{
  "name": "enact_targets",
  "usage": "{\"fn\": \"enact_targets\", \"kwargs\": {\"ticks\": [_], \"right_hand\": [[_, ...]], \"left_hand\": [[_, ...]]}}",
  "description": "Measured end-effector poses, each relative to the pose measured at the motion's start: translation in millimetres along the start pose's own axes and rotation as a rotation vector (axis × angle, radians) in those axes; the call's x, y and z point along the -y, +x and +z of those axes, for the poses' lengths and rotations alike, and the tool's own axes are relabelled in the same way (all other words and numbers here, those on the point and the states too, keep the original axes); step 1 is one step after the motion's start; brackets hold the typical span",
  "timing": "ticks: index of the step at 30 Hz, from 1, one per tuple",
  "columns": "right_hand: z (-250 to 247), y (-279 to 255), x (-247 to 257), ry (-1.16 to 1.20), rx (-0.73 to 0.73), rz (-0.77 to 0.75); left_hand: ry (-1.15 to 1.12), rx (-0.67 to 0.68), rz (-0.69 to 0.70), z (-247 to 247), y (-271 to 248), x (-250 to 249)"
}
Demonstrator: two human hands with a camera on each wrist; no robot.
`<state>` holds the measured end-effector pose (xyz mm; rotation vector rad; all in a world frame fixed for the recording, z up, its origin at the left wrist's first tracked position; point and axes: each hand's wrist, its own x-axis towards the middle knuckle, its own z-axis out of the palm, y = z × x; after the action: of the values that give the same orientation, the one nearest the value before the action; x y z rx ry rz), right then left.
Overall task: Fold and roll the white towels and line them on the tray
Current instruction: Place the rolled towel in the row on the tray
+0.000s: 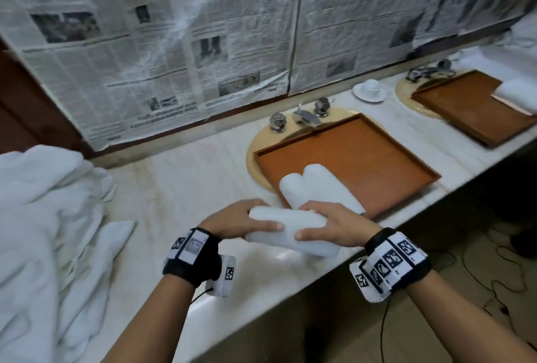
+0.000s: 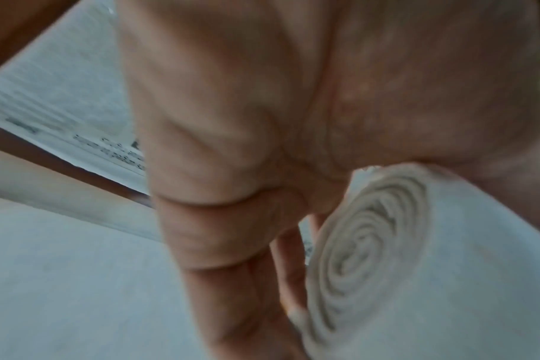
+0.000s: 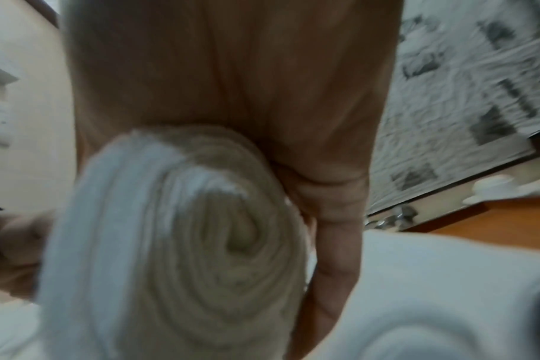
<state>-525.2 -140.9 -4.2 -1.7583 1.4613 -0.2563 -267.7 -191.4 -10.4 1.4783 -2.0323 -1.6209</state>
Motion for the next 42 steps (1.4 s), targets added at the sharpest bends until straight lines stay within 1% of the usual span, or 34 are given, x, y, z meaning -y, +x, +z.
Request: {"fn": "enact_targets", "kwargs": {"ticks": [3,6,9,11,12,13,15,16,18,20,23,28,37,42], "right_hand": [[-40,-8,-35,0.131,-0.161,-0.029],[-77,-5,-71,0.208,-0.268,-0.051],[-101,9,-108,0.229,-0.368,-0.014],[-106,18,-132,0.229,-0.445,0.028],[-107,21,-140,0.228,-0.477,0.057],[-107,24,-148,0.229,-0.502,0.086],[-103,30,-158,0.227,-0.523,0.146],[-100,33,-161,0.218,-0.525,0.169],[-95,40,-166,0.201,-0.521,0.203],[-88,48,-170,0.186,-0.499,0.225],[-78,54,-174,0.168,-0.459,0.263],[-68,57,-176,0.057,-0.351,0.329],[-78,51,-182,-0.003,-0.291,0.323],[-77,49,-178,-0.007,-0.288,0.328]], "left_hand": [[-0.14,-0.095,0.114,13,38,-44],[-0.158,-0.167,0.198,32,87,-74],[-0.111,-0.307,0.233,52,134,-88],[-0.008,-0.417,0.241,64,156,-90],[0.097,-0.464,0.232,70,163,-89],[0.221,-0.494,0.204,75,169,-85],[0.433,-0.492,0.087,87,172,-75],[0.501,-0.475,0.029,94,173,-70],[0.567,-0.444,-0.023,106,175,-63],[0.586,-0.441,-0.042,115,175,-59],[0.552,-0.462,-0.071,122,176,-58],[0.533,-0.499,-0.098,125,177,-63],[0.483,-0.473,-0.128,122,176,-66],[0.476,-0.477,-0.117,121,177,-66]]}}
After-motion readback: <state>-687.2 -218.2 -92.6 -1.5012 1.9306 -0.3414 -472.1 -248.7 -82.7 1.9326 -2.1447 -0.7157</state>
